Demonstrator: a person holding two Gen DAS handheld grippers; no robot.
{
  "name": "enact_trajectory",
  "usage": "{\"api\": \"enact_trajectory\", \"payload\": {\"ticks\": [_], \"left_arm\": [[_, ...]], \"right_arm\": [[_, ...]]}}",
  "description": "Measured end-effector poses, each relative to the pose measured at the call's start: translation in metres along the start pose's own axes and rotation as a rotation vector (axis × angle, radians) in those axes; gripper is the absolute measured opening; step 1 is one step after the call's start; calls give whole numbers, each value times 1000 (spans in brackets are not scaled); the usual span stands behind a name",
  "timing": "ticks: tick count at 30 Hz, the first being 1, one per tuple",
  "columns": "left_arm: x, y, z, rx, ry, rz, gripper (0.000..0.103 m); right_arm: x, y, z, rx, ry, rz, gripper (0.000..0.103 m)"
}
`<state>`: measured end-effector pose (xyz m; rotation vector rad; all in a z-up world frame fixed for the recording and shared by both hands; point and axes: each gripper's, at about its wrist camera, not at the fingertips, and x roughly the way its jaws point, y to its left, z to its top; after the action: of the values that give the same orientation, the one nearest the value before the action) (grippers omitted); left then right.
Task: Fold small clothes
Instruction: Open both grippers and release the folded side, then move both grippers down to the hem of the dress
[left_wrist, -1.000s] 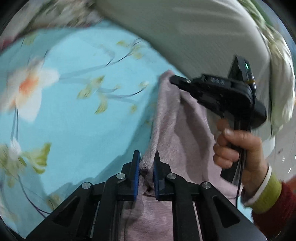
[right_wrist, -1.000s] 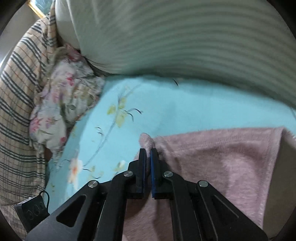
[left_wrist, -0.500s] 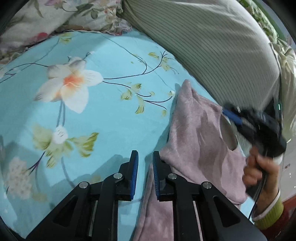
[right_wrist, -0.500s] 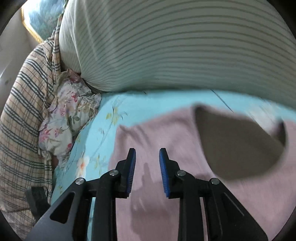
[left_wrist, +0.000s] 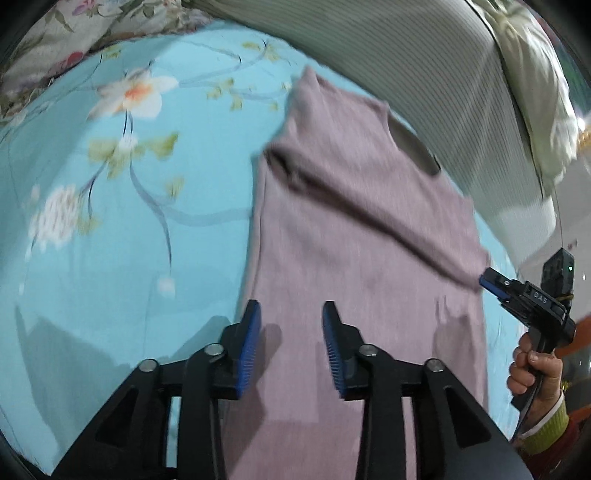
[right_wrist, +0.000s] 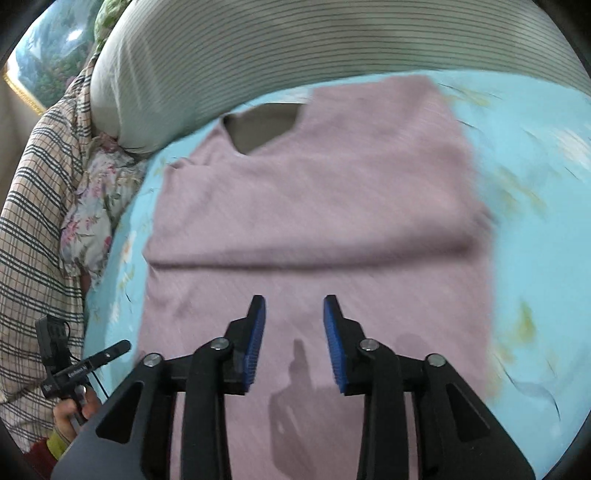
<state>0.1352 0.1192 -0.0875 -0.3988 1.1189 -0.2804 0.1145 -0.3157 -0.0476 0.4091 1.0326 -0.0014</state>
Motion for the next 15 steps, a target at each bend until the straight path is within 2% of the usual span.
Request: {"api": "enact_trajectory", "payload": {"ticks": [7,11,15], "left_arm": [[-16,6,-56,67,97,9,54],[-26,11,-83,91,135,2,54],[-27,7,-106,117,194,-37,60]], "right_arm": [[-60,-59,-70,88,-9,-101,40],[-75,-76,-105,125,8,-101,40],[-77,-82,-136,140,46,-68,40]]}}
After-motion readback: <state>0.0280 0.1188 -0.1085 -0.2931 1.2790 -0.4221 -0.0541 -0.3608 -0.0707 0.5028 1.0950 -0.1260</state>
